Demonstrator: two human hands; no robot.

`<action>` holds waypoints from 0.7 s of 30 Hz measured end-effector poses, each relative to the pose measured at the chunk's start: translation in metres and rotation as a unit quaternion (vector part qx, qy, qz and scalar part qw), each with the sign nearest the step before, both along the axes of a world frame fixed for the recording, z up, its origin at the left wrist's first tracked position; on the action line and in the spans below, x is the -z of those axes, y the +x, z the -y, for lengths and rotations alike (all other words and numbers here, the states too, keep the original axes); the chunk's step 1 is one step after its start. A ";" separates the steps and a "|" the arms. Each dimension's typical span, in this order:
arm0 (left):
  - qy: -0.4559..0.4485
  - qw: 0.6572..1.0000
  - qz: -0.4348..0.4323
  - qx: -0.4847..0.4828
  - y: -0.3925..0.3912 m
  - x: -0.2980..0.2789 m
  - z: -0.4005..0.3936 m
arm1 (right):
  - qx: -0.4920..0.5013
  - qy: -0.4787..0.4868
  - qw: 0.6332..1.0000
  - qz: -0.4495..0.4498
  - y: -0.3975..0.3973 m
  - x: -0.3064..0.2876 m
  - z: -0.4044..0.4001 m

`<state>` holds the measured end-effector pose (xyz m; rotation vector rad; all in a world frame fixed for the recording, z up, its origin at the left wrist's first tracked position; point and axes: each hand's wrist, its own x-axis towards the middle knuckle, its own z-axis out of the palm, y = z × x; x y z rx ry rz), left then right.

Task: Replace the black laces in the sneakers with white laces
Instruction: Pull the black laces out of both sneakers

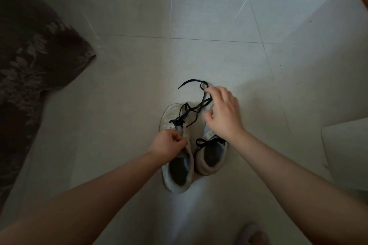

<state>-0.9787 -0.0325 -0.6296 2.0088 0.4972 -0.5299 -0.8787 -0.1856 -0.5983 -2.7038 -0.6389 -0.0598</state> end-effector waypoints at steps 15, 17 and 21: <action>0.030 0.999 0.008 0.017 0.000 0.000 -0.002 | -0.038 -0.087 0.991 -0.098 0.013 0.003 -0.002; 0.033 0.999 0.002 0.016 0.001 0.000 -0.001 | 0.055 -0.086 0.993 -0.062 0.025 -0.004 0.013; 0.031 0.999 -0.004 0.012 0.002 0.002 0.000 | -0.018 -0.094 0.994 -0.054 0.014 0.000 0.013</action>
